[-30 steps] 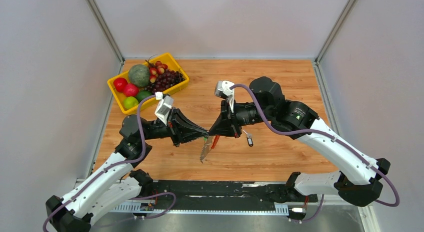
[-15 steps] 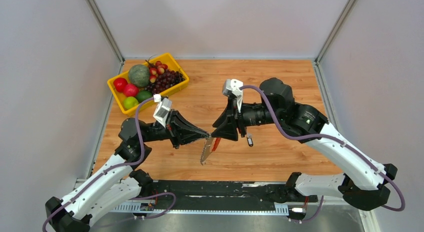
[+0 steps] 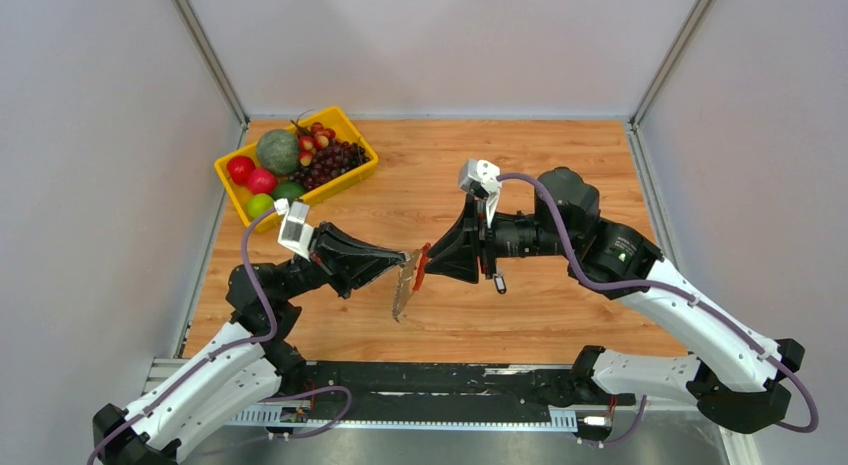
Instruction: Put the keys on the keyring
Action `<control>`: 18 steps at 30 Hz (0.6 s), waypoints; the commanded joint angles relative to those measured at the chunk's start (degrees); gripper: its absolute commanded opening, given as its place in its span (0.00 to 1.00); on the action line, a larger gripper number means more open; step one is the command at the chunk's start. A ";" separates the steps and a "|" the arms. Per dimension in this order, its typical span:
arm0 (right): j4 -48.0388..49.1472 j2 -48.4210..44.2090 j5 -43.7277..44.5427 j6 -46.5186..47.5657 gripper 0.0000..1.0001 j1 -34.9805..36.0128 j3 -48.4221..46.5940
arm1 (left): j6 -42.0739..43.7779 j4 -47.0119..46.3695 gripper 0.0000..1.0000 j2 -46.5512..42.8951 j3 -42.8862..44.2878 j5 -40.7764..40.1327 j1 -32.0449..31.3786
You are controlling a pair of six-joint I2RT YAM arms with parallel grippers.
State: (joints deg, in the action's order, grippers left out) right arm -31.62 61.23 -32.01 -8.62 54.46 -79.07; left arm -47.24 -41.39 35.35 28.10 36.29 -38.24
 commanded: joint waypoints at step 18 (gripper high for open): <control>17.31 2.86 -1.82 -10.16 0.21 0.80 1.65 | -8.08 -12.82 0.00 -0.86 -2.45 -10.56 -0.17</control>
State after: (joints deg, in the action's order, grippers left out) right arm -18.24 62.98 -32.71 -16.93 54.70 -76.34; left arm -53.89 -49.82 34.96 25.54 27.57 -38.24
